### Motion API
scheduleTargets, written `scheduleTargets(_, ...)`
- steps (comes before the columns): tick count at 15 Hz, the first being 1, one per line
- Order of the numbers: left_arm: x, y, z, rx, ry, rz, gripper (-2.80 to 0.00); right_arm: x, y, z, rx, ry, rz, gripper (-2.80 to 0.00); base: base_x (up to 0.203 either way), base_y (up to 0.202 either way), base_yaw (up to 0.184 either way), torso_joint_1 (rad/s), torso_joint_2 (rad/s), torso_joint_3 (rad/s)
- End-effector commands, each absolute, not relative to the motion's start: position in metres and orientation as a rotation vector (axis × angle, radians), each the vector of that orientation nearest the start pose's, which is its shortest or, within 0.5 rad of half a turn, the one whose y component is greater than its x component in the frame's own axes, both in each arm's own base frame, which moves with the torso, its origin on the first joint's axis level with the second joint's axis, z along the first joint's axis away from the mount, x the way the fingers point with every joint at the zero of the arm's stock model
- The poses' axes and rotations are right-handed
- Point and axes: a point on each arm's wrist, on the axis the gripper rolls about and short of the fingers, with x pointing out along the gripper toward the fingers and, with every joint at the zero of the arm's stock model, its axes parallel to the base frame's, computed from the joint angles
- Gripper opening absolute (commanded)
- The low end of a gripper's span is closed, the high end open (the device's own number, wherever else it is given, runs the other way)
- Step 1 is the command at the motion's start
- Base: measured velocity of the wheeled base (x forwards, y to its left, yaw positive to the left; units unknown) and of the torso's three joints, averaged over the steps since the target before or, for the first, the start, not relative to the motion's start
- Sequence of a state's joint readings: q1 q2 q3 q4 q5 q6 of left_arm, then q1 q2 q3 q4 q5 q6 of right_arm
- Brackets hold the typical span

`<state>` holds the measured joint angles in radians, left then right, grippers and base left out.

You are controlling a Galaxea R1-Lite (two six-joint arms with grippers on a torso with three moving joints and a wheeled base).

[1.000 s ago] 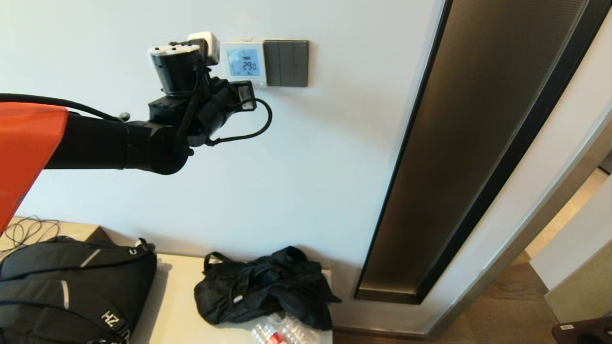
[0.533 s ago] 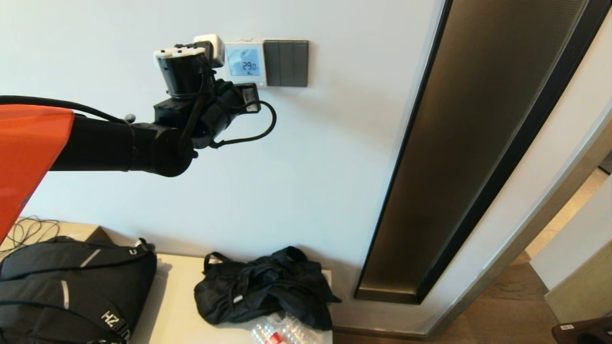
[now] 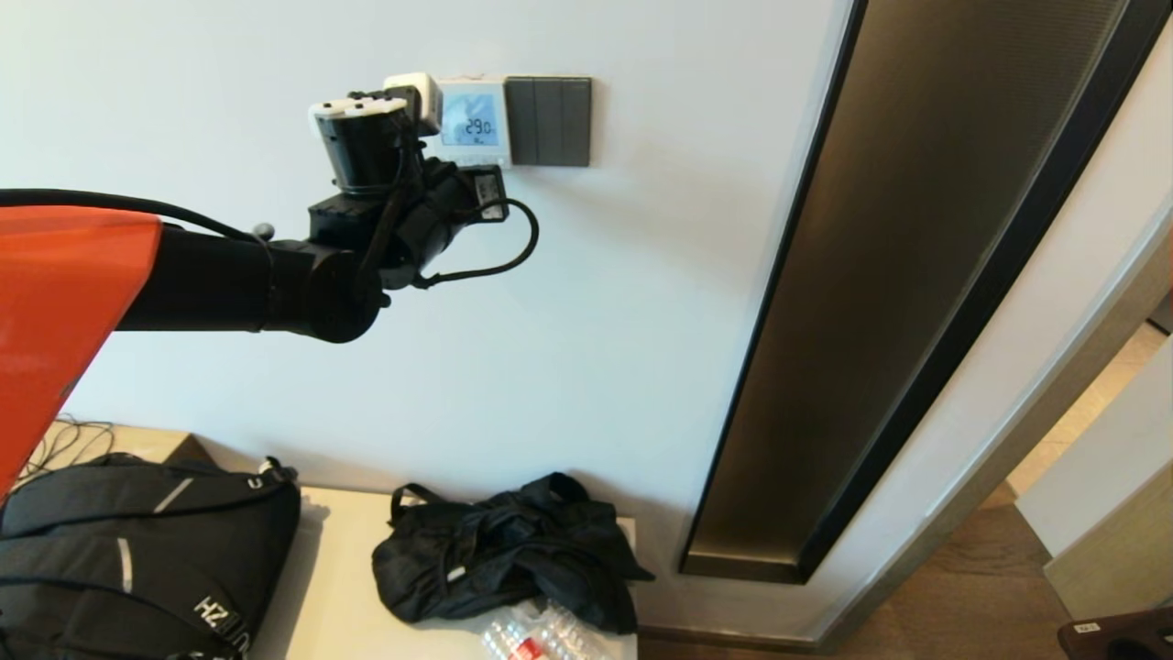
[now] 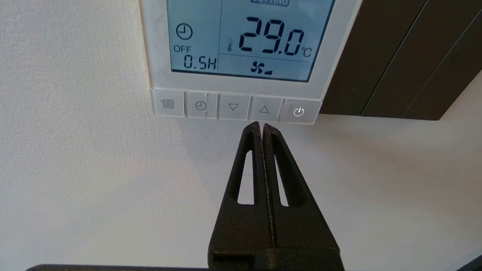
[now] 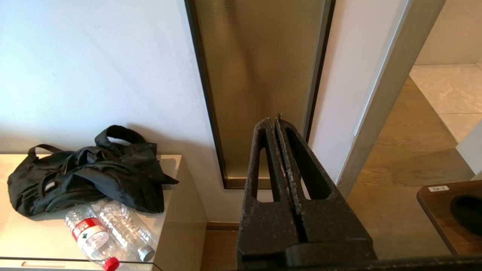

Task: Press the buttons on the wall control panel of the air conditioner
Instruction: Press the temperature increase button

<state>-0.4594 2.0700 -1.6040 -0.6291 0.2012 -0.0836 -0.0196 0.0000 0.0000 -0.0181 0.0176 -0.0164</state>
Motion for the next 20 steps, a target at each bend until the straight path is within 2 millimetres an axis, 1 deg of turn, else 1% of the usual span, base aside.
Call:
scheduleTargets(1, 0.396, -0.191, 0.262, -0.135, -0.137, -0.263, -2.80, -0.023, 0.001, 0.077, -0.017, -0.017, 0.000, -2.80, 0.000, 0.000, 0.000, 0.000, 0.00, 0.000)
scheduleTargets(2, 0.397, -0.191, 0.260, -0.134, -0.135, -0.262, -2.80, -0.023, 0.001, 0.077, -0.017, -0.016, -0.002, -2.80, 0.000, 0.000, 0.000, 0.000, 0.00, 0.000)
scheduleTargets(7, 0.398, -0.192, 0.273, -0.142, -0.160, -0.265, -2.80, -0.023, 0.001, 0.077, -0.017, -0.017, -0.002, -2.80, 0.000, 0.000, 0.000, 0.000, 0.00, 0.000)
scheduleTargets(12, 0.404, -0.195, 0.264, -0.139, -0.145, -0.262, -2.80, -0.023, 0.001, 0.077, -0.017, -0.017, -0.002, -2.80, 0.000, 0.000, 0.000, 0.000, 0.00, 0.000)
scheduleTargets(17, 0.403, -0.187, 0.268, -0.140, -0.154, -0.248, -2.80, -0.023, 0.001, 0.077, -0.017, -0.015, -0.002, -2.80, 0.000, 0.000, 0.000, 0.000, 0.00, 0.000)
scheduleTargets(20, 0.400, -0.183, 0.271, -0.142, -0.159, -0.244, -2.80, -0.023, 0.001, 0.077, -0.017, -0.017, -0.001, -2.80, 0.000, 0.000, 0.000, 0.000, 0.00, 0.000)
